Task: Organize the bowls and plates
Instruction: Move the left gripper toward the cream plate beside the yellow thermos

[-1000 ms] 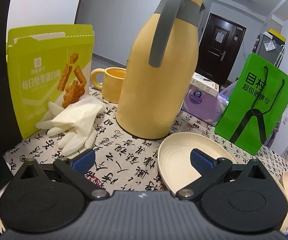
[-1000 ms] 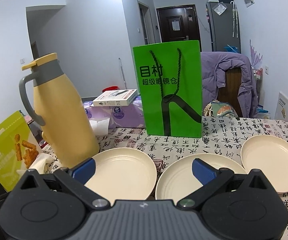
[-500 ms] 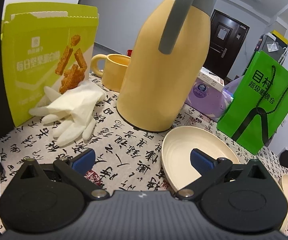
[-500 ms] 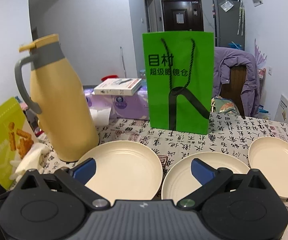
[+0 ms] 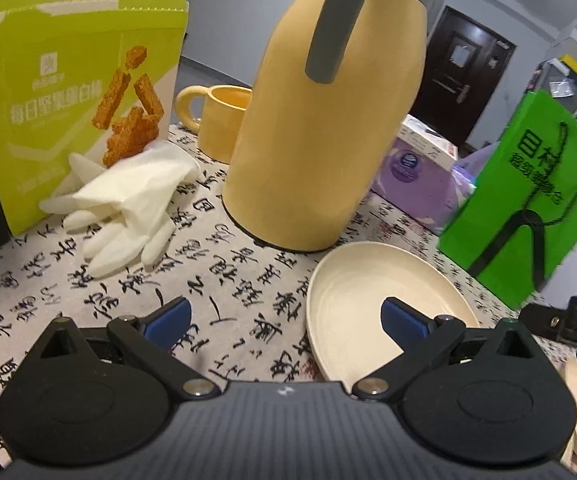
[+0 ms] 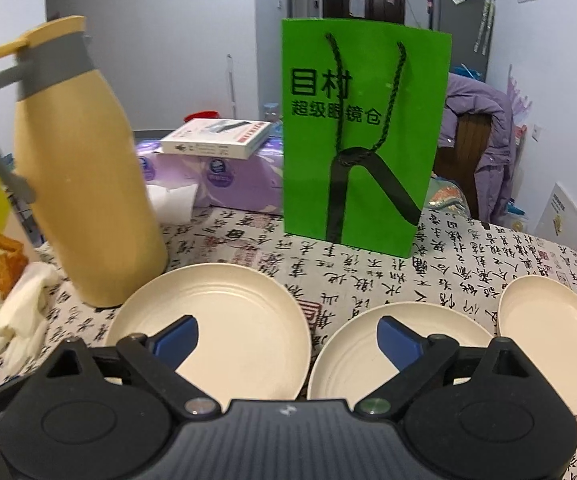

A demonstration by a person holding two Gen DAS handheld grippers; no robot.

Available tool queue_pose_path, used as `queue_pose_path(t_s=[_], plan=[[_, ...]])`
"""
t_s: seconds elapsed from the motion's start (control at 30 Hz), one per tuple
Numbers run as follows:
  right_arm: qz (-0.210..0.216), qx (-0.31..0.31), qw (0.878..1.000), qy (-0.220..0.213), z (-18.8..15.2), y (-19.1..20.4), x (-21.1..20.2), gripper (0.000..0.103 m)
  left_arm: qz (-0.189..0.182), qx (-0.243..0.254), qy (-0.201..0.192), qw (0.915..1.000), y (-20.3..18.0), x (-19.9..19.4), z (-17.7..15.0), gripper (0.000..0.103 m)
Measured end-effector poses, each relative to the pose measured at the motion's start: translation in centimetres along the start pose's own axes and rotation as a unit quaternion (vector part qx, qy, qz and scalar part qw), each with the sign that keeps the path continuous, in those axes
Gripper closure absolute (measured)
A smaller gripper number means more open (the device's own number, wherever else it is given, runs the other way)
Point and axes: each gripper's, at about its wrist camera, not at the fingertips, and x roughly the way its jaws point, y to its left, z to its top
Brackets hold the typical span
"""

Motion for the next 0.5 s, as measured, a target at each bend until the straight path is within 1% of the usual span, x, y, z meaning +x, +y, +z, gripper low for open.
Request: queue_pose_path(t_s=[0.1,0.17,0.2,0.3,0.43,0.5], plan=[[-0.014,0.007,1.0,0.011,0.4,0.0,1.3,0.008,0.025,-0.012,-0.004,0.9996,-0.6,0.5,0.5,0.0],[-0.02,0.008,1.0,0.018,0.5,0.1,2.3,0.009,0.031,-0.022,-0.002,0.9993,-0.6,1.1,0.6,0.0],[-0.023,0.009,0.999,0.022,0.6,0.1,2.8,0.011,0.033,-0.025,-0.001,0.9991,-0.4,1.4,0.5,0.0],[-0.024,0.009,0.999,0.032,0.7,0.1,3.9,0.013,0.047,-0.025,-0.001,0.9986,-0.1,2.4,-0.1,0.0],[-0.032,0.001,0.999,0.041,0.8,0.2,5.2,0.013,0.032,-0.02,0.015,0.9992,0.2,3.4,-0.4,0.002],[-0.037,-0.005,0.998,0.046,0.8,0.4,5.8,0.013,0.025,-0.018,0.012,0.9994,0.1,3.5,-0.5,0.003]])
